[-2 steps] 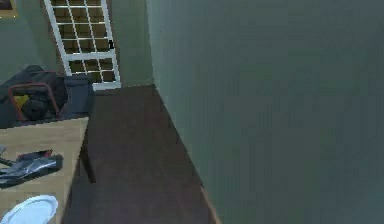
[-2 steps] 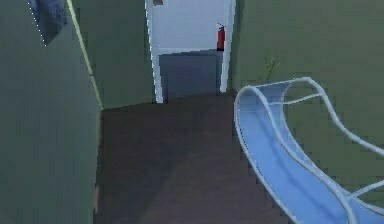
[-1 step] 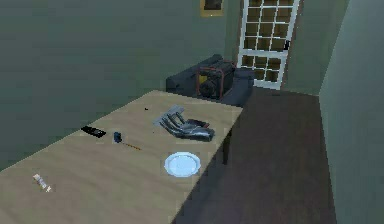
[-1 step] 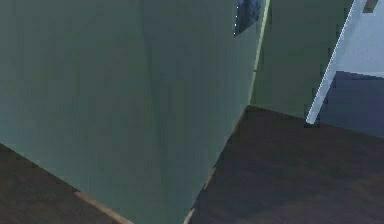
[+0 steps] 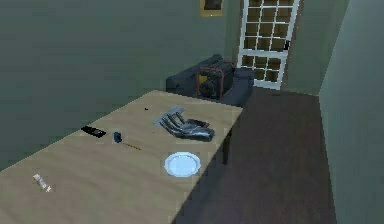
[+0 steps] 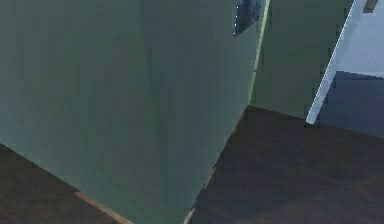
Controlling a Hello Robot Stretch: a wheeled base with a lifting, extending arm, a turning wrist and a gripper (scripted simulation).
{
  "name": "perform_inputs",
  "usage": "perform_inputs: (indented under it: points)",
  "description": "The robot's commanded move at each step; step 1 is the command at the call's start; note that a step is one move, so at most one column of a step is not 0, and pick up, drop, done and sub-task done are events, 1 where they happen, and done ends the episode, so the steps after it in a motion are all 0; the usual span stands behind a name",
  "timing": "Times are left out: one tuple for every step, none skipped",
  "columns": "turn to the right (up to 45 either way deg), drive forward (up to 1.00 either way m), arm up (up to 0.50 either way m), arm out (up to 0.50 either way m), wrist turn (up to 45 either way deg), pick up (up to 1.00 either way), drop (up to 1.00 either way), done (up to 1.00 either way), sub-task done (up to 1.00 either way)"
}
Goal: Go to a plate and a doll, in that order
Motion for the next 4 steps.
perform_inputs:
  points:
    - [45.0,0.00,0.00,0.00,0.0,0.00,0.00,0.00,0.00]
    - [45.0,0.00,0.00,0.00,0.0,0.00,0.00,0.00,0.00]
    - [45.0,0.00,0.00,0.00,0.0,0.00,0.00,0.00,0.00]
    - [3.0,0.00,0.00,0.00,0.0,0.00,0.00,0.00,0.00]
